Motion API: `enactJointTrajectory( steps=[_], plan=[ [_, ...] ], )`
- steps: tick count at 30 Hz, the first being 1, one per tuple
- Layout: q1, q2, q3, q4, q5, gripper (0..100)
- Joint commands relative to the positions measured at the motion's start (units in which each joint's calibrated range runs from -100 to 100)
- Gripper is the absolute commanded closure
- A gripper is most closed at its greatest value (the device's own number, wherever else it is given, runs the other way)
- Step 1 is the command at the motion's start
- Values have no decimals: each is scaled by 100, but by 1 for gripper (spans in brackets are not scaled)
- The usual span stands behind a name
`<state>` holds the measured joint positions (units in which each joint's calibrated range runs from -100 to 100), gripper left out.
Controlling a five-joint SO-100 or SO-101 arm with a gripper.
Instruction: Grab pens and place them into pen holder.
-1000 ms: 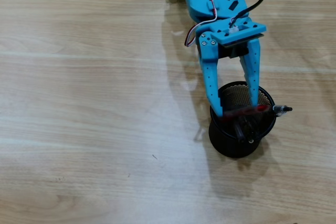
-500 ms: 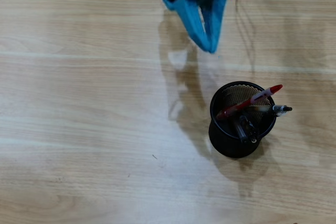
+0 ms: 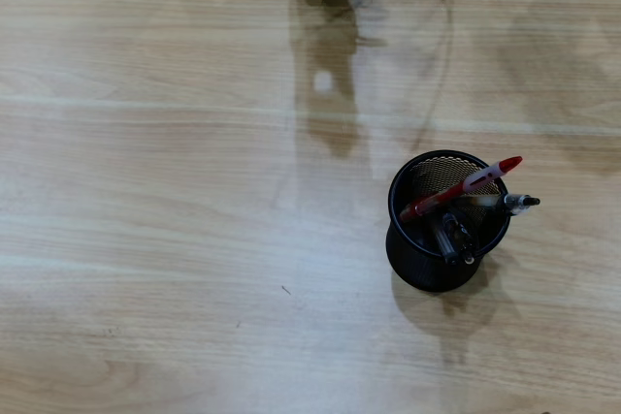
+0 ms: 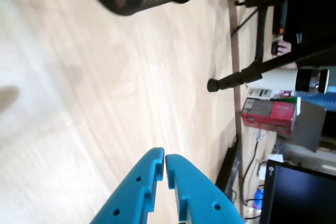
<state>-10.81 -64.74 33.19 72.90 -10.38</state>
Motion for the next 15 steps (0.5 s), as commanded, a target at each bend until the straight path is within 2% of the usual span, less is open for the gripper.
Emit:
enactJointTrajectory(
  steps=[1, 10, 15],
  plan=[
    [44, -1072, 383, 478, 231, 98],
    [53, -3203, 3034, 761, 331, 98],
    [44, -3483, 3930, 150, 331, 98]
  ],
)
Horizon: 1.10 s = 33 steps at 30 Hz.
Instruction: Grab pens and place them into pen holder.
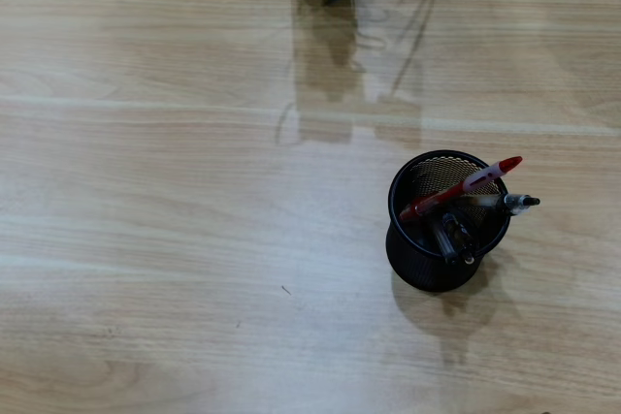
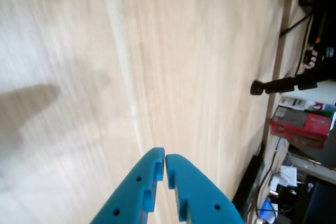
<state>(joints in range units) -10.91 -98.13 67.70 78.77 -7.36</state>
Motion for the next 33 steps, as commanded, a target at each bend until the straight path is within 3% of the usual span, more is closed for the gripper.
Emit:
enactJointTrajectory(
  steps=[1, 4, 6, 8, 17, 33],
  plan=[
    [35, -144, 696, -592, 34, 98],
    [-2, -144, 1293, -975, 192, 98],
    [-11, -144, 1791, -1248, 762, 98],
    [16, -144, 2080, -1375, 951, 98],
    [35, -144, 2804, -1375, 574, 98],
    [337, -136, 2777, -1375, 574, 98]
  ],
)
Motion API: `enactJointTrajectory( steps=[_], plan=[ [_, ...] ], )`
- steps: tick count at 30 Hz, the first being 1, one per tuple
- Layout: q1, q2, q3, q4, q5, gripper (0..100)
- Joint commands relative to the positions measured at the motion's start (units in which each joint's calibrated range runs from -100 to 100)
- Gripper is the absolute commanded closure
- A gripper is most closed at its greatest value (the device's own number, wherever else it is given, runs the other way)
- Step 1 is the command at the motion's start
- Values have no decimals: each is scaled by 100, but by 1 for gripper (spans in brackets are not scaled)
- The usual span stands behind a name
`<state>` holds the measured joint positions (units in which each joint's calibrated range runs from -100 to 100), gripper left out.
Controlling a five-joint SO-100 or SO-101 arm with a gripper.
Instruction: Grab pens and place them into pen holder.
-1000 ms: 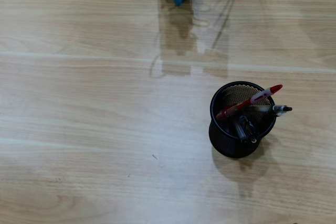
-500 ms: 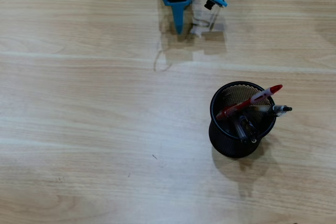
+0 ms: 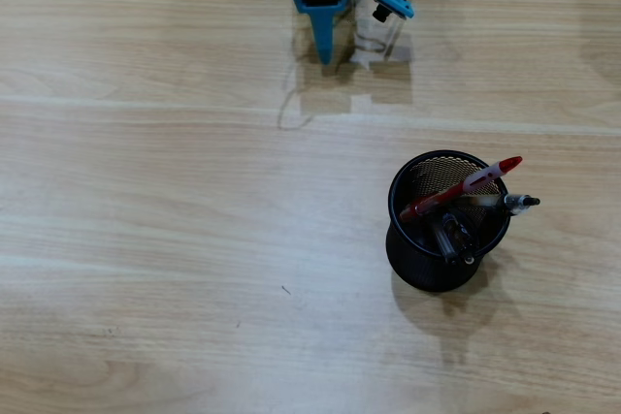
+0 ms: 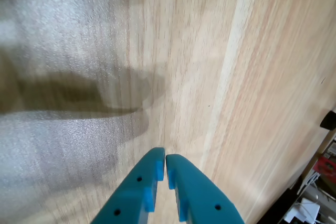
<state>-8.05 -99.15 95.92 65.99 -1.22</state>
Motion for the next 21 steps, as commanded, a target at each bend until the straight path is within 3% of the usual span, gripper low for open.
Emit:
enactJointTrajectory(
  steps=[1, 21],
  plan=[
    [42, -34, -44, -98, -35, 98],
    [5, -34, -44, -98, -19, 98]
  ],
)
